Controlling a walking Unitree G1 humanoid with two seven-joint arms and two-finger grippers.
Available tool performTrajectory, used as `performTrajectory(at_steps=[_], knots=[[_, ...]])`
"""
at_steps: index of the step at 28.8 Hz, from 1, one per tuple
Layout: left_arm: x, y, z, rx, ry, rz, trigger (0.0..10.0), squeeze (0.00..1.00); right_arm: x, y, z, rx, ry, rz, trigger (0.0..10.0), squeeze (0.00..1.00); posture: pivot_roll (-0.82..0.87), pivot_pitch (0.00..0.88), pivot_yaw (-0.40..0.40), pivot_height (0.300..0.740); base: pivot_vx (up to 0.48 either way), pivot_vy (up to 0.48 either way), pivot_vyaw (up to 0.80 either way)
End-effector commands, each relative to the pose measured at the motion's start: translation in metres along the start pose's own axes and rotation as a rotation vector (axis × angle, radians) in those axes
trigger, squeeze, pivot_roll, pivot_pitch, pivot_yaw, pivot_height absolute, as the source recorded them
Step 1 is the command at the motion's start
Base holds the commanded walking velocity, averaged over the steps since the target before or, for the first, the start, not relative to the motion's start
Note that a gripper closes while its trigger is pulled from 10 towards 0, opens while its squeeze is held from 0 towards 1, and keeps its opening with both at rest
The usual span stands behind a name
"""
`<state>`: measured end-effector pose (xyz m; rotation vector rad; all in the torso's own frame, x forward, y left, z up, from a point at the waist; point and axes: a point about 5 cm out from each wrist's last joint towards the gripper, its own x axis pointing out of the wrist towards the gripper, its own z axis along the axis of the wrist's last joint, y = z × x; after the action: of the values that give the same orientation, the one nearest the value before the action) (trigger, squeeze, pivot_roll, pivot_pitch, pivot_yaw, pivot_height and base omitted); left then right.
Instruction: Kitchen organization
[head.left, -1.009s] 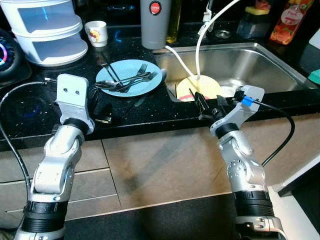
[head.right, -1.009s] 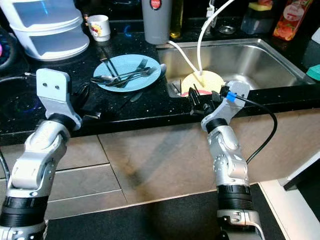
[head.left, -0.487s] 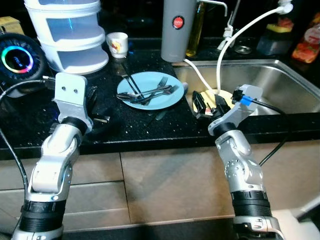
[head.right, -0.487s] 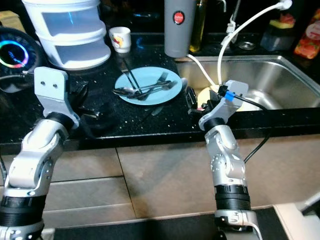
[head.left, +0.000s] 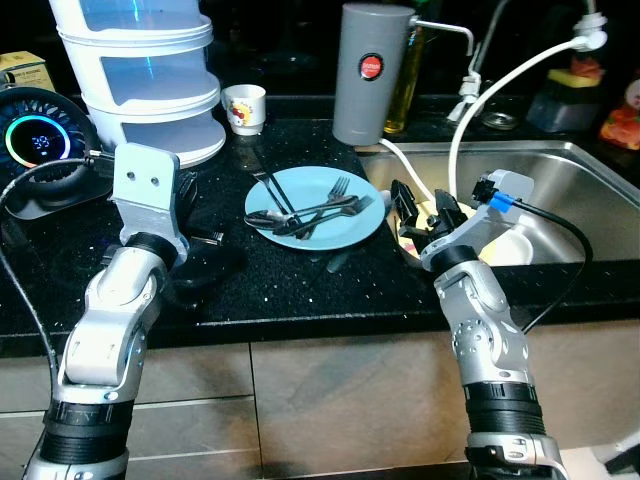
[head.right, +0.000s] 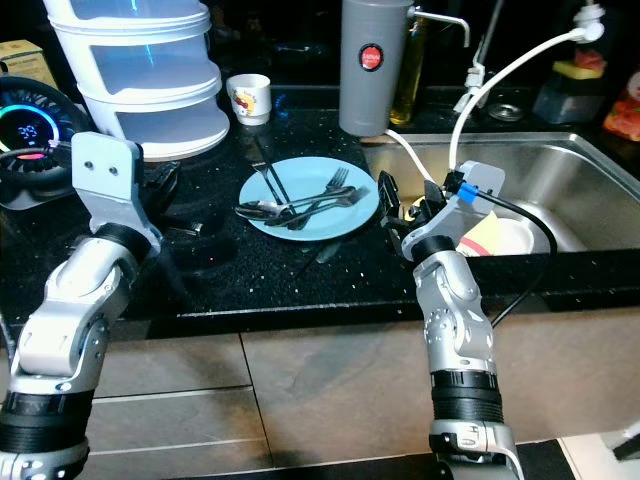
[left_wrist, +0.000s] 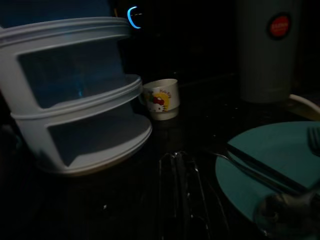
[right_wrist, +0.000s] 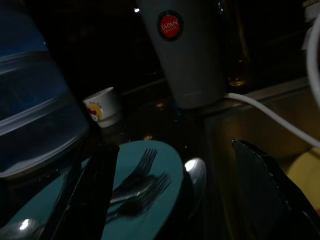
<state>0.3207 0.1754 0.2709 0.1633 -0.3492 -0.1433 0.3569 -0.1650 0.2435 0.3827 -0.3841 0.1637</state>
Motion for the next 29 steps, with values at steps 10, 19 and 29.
performTrajectory(at_steps=[10,19,29], knots=[[-0.0001,-0.0017,0.0010,0.016,0.003,-0.019,10.0,0.00,-0.0002,-0.0031,0.0017,0.002,0.004,-0.018,10.0,0.00,0.07,0.107,0.017,0.740,0.355,0.000,-0.31],[-0.0001,-0.0018,0.0013,0.018,0.003,-0.015,10.0,0.00,0.0014,-0.0028,0.0025,-0.005,0.006,-0.008,10.0,0.00,0.07,0.109,0.012,0.740,0.331,0.000,0.00],[0.0002,-0.0031,0.0015,-0.006,0.008,-0.002,10.0,0.00,0.0022,-0.0018,0.0020,0.003,0.009,-0.007,10.0,0.00,0.07,0.108,0.011,0.740,0.212,0.000,0.20]])
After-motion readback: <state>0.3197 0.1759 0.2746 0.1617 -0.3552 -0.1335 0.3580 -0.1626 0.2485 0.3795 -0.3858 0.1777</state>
